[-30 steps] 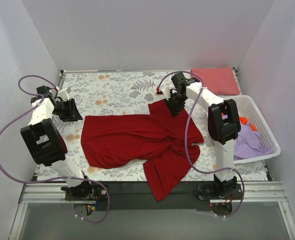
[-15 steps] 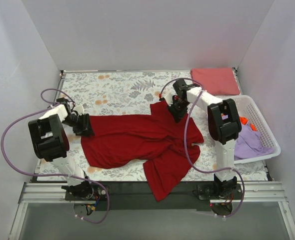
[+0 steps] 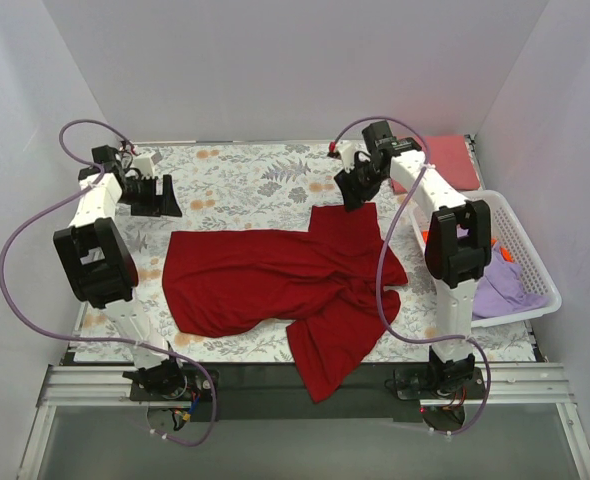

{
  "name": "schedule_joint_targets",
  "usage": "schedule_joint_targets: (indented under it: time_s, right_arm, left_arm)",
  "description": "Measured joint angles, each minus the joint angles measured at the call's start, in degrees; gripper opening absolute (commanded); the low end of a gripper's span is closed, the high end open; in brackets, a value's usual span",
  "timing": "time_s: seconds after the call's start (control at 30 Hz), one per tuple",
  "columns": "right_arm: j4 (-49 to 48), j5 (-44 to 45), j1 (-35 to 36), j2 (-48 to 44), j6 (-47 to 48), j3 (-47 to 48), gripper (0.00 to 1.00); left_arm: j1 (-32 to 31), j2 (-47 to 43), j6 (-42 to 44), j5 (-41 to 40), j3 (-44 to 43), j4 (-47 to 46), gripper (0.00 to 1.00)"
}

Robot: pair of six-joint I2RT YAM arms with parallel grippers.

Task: Fold and stack the t-shirts
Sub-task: Flatten the tshirt out

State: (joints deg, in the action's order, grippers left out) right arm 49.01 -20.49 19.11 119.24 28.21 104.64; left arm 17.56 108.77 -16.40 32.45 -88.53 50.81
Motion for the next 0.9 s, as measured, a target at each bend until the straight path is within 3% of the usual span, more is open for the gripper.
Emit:
schedule_joint_targets:
  time_s: [0.23,0.67,0.9]
  right_arm:
    - [-0.61,5.75,-2.38,4.74,-3.67,4.72,0.54]
    - [-0.63,13.57,-5.38,8.76,-10.12,3.82,0.49]
    - [-3.04,15.10,-5.55,11.26,-12.07,3.82,0.52]
  left_arm:
    - [-0.02,8.09,2.93,1.11,-7.26,1.05,0.78]
    - [-0.13,8.11,0.87,2.19,-3.41,-2.27,0.79]
    - [-0.17,8.09,-0.98,3.17,-2.36,-3.98,0.79]
